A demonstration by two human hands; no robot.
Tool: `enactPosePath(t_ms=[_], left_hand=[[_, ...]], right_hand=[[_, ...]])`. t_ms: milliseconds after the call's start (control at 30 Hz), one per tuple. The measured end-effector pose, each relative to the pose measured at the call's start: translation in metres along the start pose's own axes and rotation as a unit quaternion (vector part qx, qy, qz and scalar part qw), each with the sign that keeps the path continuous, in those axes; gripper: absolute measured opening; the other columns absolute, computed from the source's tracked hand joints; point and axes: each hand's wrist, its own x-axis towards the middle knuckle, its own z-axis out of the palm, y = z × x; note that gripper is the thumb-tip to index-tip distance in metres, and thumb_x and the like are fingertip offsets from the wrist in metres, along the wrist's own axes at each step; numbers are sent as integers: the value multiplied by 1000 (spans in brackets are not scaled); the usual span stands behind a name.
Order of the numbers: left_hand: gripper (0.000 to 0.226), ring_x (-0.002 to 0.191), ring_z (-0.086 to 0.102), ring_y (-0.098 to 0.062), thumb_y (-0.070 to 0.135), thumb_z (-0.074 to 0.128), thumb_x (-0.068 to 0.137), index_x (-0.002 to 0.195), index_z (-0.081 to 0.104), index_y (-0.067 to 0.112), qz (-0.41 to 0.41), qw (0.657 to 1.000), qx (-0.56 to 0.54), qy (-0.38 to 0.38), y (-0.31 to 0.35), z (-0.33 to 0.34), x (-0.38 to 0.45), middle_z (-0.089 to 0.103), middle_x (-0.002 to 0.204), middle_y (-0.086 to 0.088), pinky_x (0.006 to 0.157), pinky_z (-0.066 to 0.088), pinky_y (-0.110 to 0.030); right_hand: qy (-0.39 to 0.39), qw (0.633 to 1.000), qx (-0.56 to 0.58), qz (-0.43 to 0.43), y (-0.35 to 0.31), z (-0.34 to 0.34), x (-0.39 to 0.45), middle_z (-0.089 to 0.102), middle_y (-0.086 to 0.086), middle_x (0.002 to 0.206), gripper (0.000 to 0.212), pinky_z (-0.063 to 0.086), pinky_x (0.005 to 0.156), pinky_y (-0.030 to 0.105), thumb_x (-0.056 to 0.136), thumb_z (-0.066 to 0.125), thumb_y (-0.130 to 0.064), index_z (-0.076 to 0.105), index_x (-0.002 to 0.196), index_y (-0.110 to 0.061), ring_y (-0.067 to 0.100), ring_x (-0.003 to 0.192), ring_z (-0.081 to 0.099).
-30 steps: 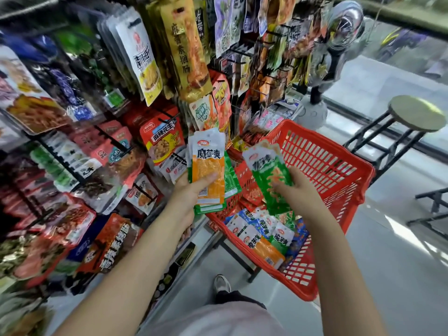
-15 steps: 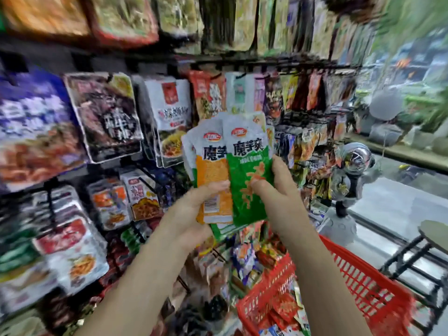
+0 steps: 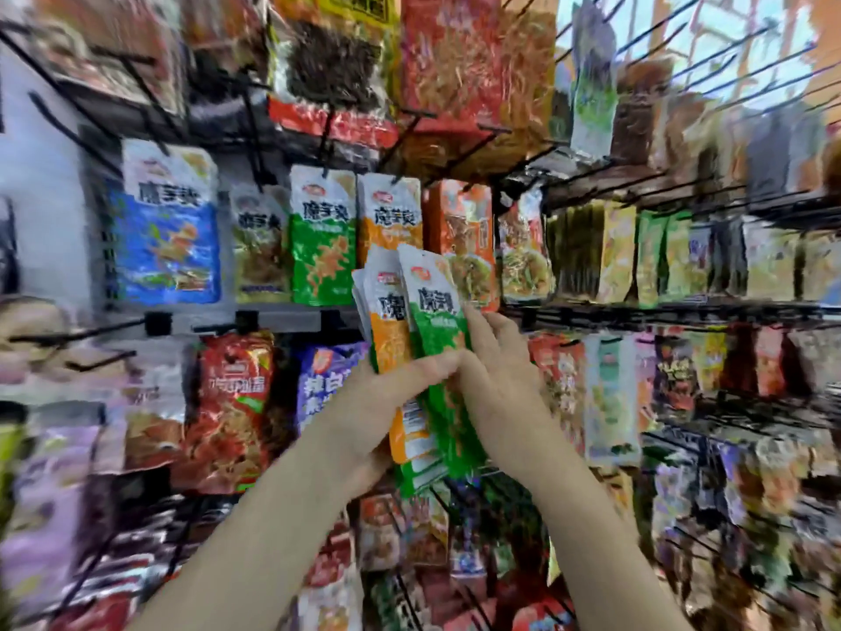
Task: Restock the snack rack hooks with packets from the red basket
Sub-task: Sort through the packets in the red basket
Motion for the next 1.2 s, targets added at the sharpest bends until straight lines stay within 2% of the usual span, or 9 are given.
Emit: enactPosePath(t_ms=[100,200,433,567,733,900,1033,1100,1200], left_hand=[[40,93,74,-37,10,81,66,105,75,6,35,998,50,13,13,-20,9,76,102,-20,89,57,-61],[32,99,73,-37,7,81,74,105,76,11,69,993,91,20,28,-33,19,77,106,-14,96,54,-58],[36,88,76,-33,15,74,72,108,74,9,111,992,46,42,59,-44,23,77,105,-16,75,63,-48],[37,87,76,-32,20,76,68,104,76,9,149,982,64,102,79,-63,21,78,99,-12,68,64,-44],[65,115,67,-36,40,97,48,106,79,17,177,962,79,192,110,-100,23,76,114,-7,101,49,-58],[71,113,68,-31,37,96,49,114,75,17,205,951,93,213,124,-117,29,76,113,-3,106,47,-54],[78,117,66,-33,47,98,44,112,76,17,177,961,98,190,122,-122,35,75,116,-5,106,46,-57],[60,113,68,-33,38,96,54,107,78,16,166,965,107,174,122,-121,37,76,113,-5,104,48,-56],[51,111,69,-35,34,94,57,102,79,16,154,969,116,153,122,-117,40,76,112,-8,101,50,-58]], right_hand=[[-23,982,181,47,-16,1,23,58,6,128,45,46,96,41,88,50,-33,55,129,-17,25,111,54],[16,963,267,-3,-29,0,30,60,-40,92,8,43,79,9,103,54,-29,56,100,-36,-20,90,54],[84,963,238,-92,-55,17,70,62,-19,65,29,41,59,16,98,62,-36,54,74,-21,-5,61,54],[87,955,264,-100,-69,24,86,68,20,101,61,53,82,57,82,61,-63,64,106,-6,37,93,65],[18,912,407,-46,-73,22,120,70,1,118,24,57,93,45,95,67,-23,61,119,-23,16,103,70],[18,931,363,-17,-97,26,139,33,19,157,52,34,110,46,102,50,-47,62,126,-2,17,138,36],[56,938,342,-13,-104,29,157,65,24,98,52,44,73,51,105,46,-42,60,94,7,29,85,59],[63,935,349,-19,-104,33,165,36,-4,52,50,31,49,29,105,49,-39,36,65,-12,10,44,35],[63,933,353,-27,-100,35,170,18,-13,45,51,16,38,19,104,53,-31,27,61,-19,5,39,21]])
